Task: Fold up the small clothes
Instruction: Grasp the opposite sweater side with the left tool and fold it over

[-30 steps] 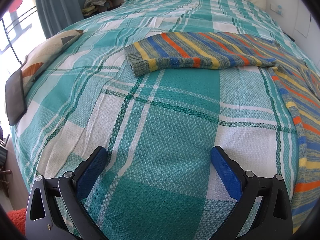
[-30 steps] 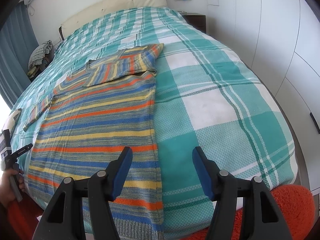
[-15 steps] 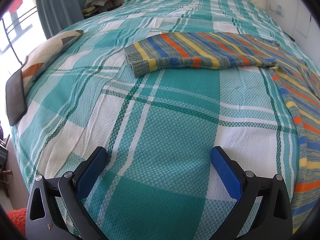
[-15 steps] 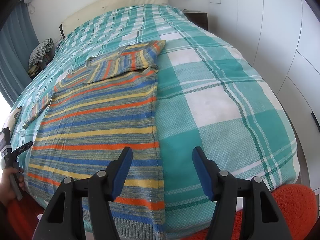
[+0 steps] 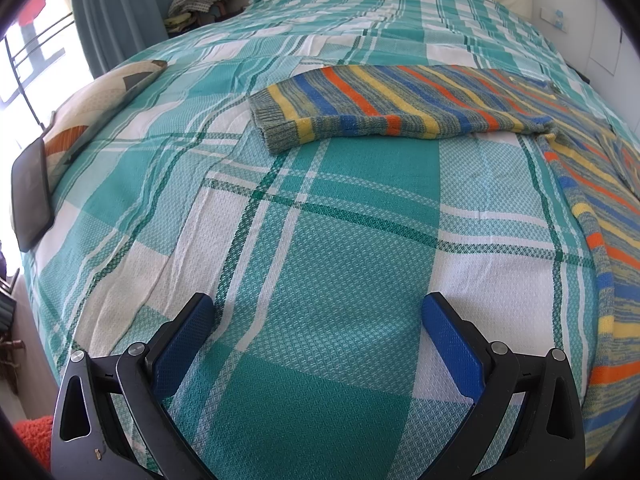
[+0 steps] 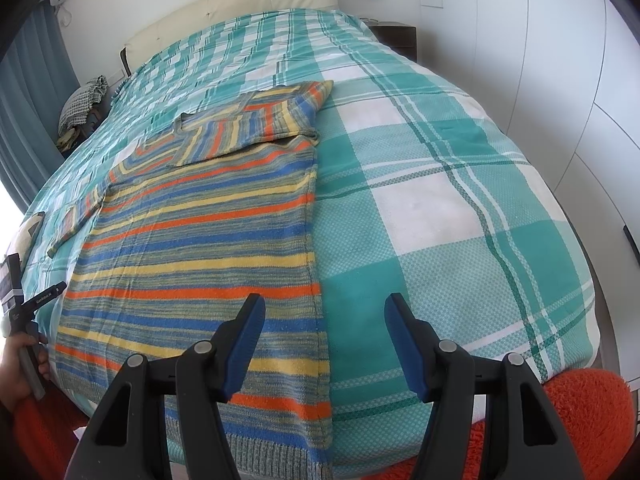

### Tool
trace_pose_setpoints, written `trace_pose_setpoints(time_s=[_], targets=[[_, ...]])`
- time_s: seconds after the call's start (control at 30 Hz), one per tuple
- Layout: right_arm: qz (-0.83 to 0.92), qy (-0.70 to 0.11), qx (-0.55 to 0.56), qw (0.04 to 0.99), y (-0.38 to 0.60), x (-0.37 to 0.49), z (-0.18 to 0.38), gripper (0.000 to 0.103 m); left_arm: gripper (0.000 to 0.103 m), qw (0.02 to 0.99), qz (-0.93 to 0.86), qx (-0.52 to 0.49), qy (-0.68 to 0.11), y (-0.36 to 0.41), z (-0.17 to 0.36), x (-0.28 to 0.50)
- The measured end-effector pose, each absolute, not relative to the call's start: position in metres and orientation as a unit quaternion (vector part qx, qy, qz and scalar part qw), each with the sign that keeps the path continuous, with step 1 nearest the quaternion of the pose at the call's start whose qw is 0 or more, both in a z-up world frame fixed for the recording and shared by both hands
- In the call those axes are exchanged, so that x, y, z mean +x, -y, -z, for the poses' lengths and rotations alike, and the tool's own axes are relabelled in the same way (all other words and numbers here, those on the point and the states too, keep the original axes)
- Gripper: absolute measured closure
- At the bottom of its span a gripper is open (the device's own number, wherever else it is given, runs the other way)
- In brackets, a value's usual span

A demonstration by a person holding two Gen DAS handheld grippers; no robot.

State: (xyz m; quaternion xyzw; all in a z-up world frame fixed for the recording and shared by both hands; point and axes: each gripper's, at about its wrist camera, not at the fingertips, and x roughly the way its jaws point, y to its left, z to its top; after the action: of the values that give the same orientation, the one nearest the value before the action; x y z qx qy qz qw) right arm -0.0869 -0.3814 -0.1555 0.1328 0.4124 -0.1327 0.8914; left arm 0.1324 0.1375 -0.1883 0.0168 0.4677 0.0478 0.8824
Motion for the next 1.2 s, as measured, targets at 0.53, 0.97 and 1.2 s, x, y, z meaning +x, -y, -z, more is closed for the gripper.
trace_pose_setpoints(time_s=[0.53, 0.97, 1.2], targets=[[0.123, -0.420, 0.140, 0.888, 0.380, -0.084, 0.161, 0.041, 0.002, 0.800, 0.016, -0.295, -0.522, -0.239, 0.170, 0.257], [0.113, -0.421, 0.153, 0.887, 0.387, -0.082, 0.163, 0.041, 0.101, 0.902, 0.120, -0.088, -0.404, -0.073, 0.019, 0.307], [0.102, -0.416, 0.166, 0.888, 0.388, -0.083, 0.162, 0.041, 0.033, 0.857, 0.309, 0.019, -0.412, 0.105, -0.008, 0.286]])
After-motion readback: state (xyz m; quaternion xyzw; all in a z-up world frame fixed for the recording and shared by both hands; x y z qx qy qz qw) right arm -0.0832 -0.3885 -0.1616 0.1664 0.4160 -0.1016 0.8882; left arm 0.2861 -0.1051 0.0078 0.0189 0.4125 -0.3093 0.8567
